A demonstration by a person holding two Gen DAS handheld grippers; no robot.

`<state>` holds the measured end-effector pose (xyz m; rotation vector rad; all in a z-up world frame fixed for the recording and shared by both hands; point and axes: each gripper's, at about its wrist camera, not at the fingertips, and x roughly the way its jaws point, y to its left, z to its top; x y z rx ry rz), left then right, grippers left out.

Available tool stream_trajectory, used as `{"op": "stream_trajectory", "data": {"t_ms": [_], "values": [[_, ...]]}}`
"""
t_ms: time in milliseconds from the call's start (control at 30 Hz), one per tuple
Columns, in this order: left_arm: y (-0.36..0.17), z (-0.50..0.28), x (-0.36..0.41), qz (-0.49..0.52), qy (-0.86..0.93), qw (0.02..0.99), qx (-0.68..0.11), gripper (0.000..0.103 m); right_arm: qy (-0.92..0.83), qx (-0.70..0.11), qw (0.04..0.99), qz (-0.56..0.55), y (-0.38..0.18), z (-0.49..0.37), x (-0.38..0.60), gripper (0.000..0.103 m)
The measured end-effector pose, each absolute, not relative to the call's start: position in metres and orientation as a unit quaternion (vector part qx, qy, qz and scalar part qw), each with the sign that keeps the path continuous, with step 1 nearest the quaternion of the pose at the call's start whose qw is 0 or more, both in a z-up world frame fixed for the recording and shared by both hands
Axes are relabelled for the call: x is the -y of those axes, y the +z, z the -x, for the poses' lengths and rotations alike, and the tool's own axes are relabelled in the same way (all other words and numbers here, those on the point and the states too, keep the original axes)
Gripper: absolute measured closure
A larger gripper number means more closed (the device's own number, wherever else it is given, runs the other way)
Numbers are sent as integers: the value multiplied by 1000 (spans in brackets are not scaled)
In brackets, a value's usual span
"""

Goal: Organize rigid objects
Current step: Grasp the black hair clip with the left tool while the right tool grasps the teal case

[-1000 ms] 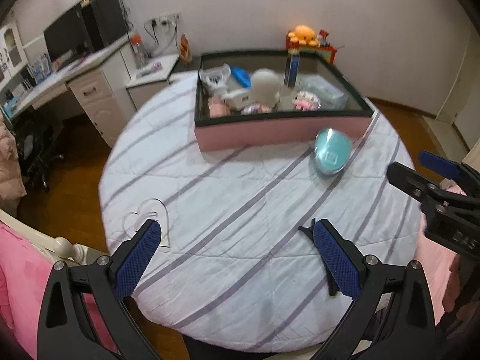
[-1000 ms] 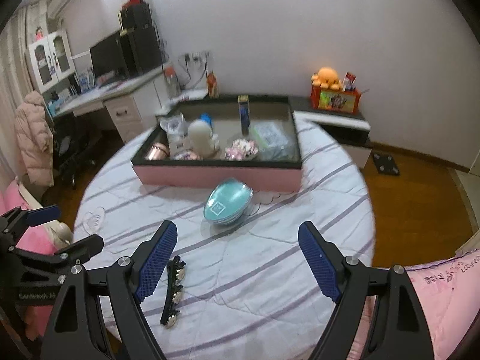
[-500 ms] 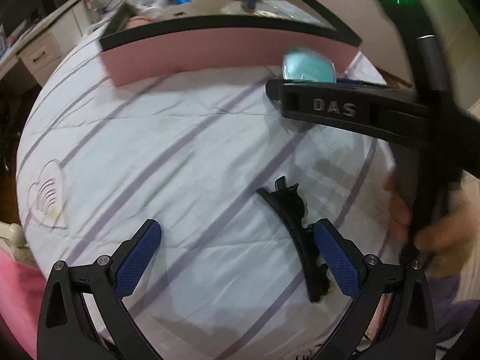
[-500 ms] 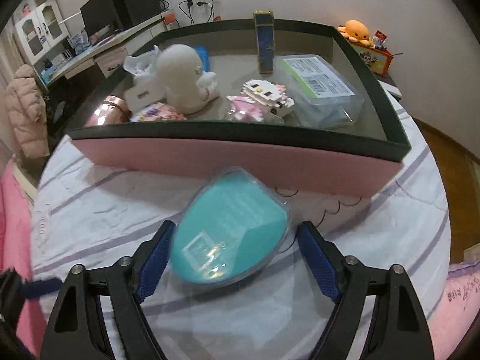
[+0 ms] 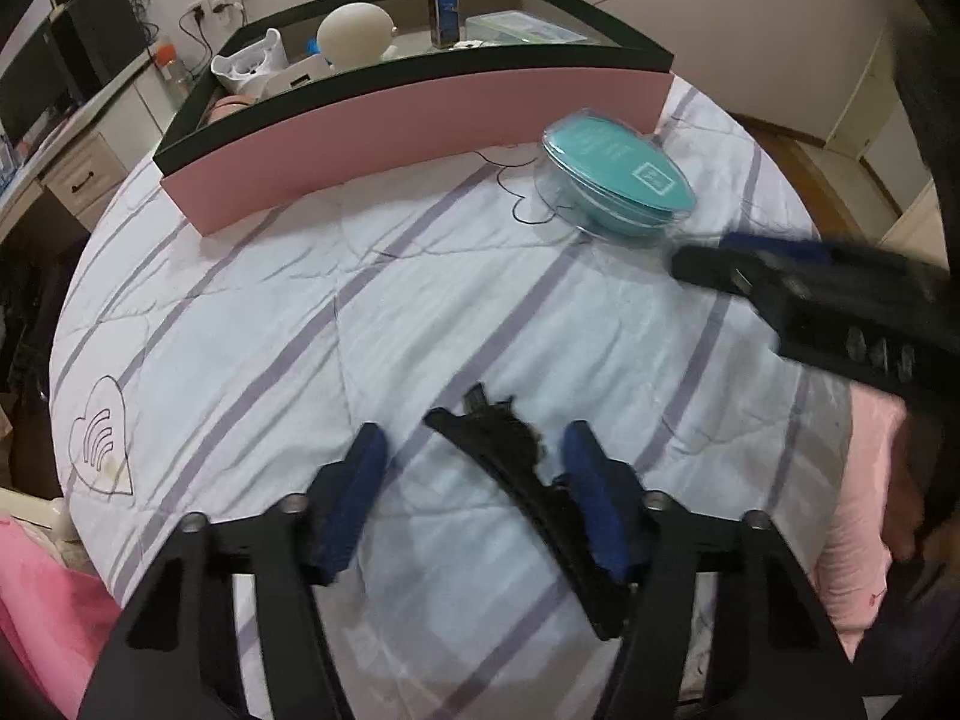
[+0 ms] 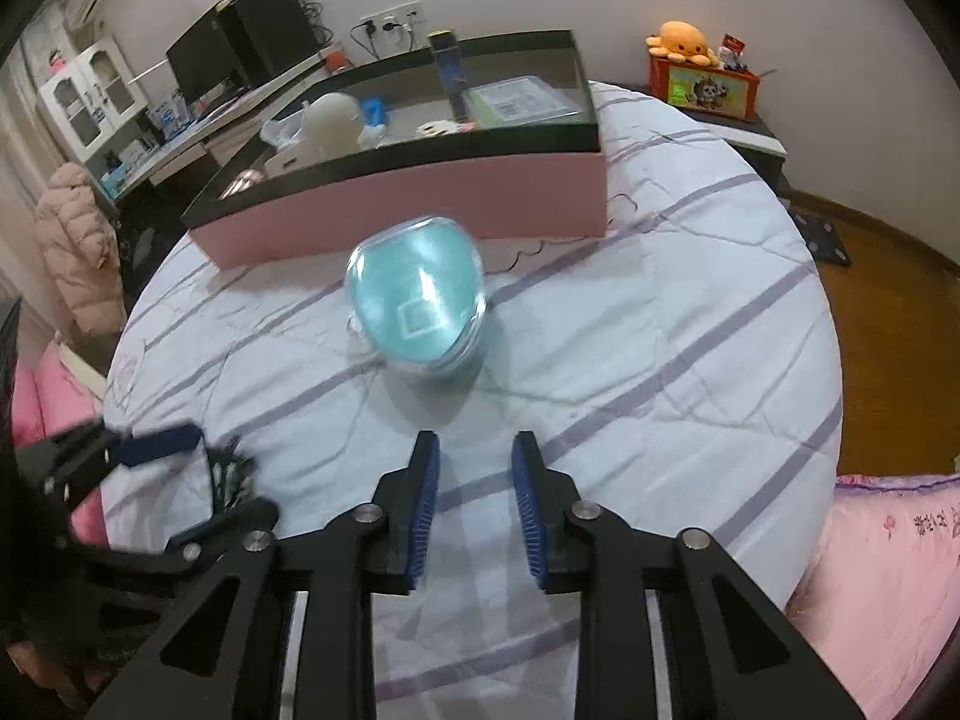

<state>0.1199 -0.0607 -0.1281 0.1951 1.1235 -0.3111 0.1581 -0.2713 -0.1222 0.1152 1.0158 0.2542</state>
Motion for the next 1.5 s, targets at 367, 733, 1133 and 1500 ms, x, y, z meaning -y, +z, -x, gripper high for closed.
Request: {"op": "stream_trajectory", "data": {"t_ms": [367, 733, 1133, 1500], "values": [[-121, -127, 39, -75, -139, 830, -535, 88, 169, -459, 872, 27, -129, -212, 221, 45], [-117, -160, 23, -71, -127, 835, -530, 88, 172, -477, 860, -50, -128, -169, 249, 45], [-96, -156, 13, -69, -110, 848, -513, 88, 171, -448, 875, -73, -99, -160, 257, 45], [-19, -137, 8, -72, -95, 901, -417, 88, 146, -362, 918, -76, -29, -126, 266, 45]]}}
